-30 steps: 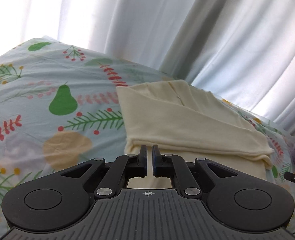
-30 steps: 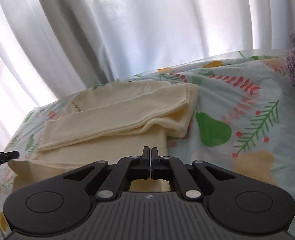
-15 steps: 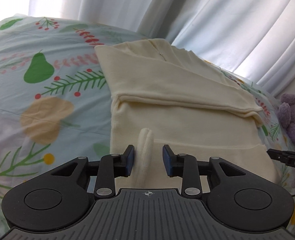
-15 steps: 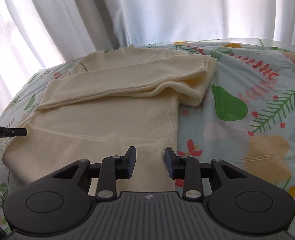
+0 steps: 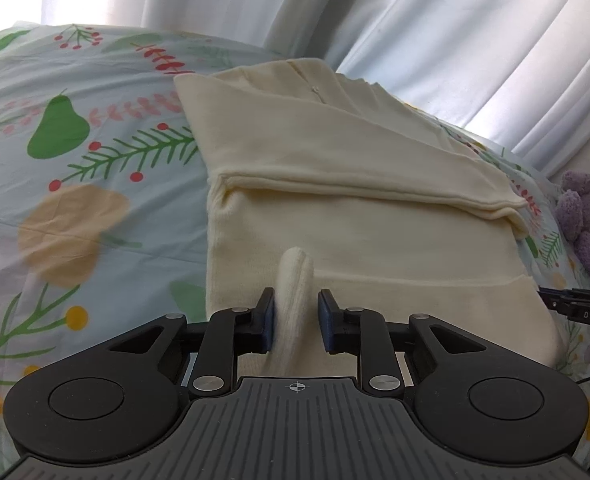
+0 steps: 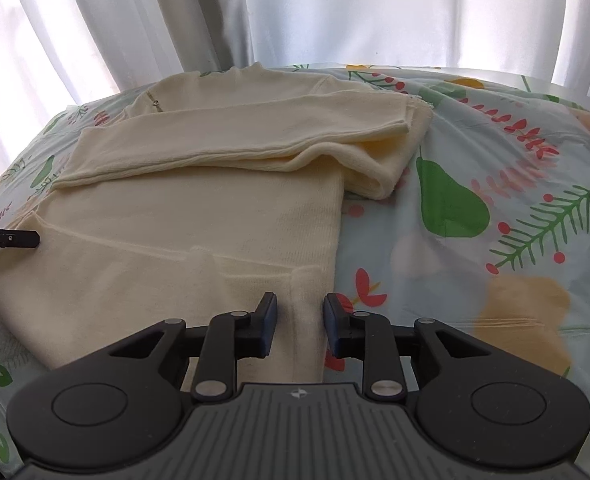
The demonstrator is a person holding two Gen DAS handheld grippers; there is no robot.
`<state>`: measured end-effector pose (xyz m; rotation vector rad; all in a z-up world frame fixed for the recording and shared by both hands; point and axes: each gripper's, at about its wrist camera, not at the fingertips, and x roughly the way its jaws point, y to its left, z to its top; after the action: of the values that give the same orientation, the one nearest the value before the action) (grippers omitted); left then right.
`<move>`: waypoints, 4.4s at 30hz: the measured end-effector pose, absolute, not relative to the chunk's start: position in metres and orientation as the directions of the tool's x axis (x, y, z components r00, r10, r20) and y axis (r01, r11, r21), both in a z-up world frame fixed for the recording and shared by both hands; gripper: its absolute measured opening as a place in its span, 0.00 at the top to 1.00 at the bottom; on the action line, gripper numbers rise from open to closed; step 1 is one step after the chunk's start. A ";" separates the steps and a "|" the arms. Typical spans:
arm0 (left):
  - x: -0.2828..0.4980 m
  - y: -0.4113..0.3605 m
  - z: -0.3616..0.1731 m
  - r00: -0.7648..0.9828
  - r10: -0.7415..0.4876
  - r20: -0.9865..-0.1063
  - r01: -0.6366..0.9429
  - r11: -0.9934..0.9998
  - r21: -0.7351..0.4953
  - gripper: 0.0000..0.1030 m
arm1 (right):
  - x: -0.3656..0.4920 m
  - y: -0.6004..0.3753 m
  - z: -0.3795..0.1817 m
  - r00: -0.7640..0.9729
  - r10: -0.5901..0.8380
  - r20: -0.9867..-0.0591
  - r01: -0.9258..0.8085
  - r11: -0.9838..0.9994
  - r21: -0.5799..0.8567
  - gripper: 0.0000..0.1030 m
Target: Fold small clothes
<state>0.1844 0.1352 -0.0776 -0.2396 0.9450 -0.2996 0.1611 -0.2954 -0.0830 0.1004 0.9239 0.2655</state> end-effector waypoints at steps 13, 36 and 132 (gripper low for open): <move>0.179 0.131 -0.056 0.604 -0.309 -0.734 0.151 0.949 -0.275 0.91 | 0.153 -0.290 -0.073 0.618 0.238 -0.750 -0.193 0.970 0.149 0.94; 0.212 0.125 0.026 0.789 -0.255 -0.559 0.160 0.964 -0.214 0.91 | 0.187 -0.274 0.002 0.830 0.150 -0.537 -0.170 0.985 0.013 0.95; 0.276 0.148 -0.067 0.740 -0.107 -0.664 -0.084 0.965 -0.249 0.25 | 0.217 -0.325 -0.076 0.816 0.209 -0.539 0.075 0.886 0.457 0.59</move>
<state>0.2764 0.1484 -0.0668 -0.2722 0.7394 -0.0129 0.2169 -0.3248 -0.0756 0.4838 0.6177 0.0744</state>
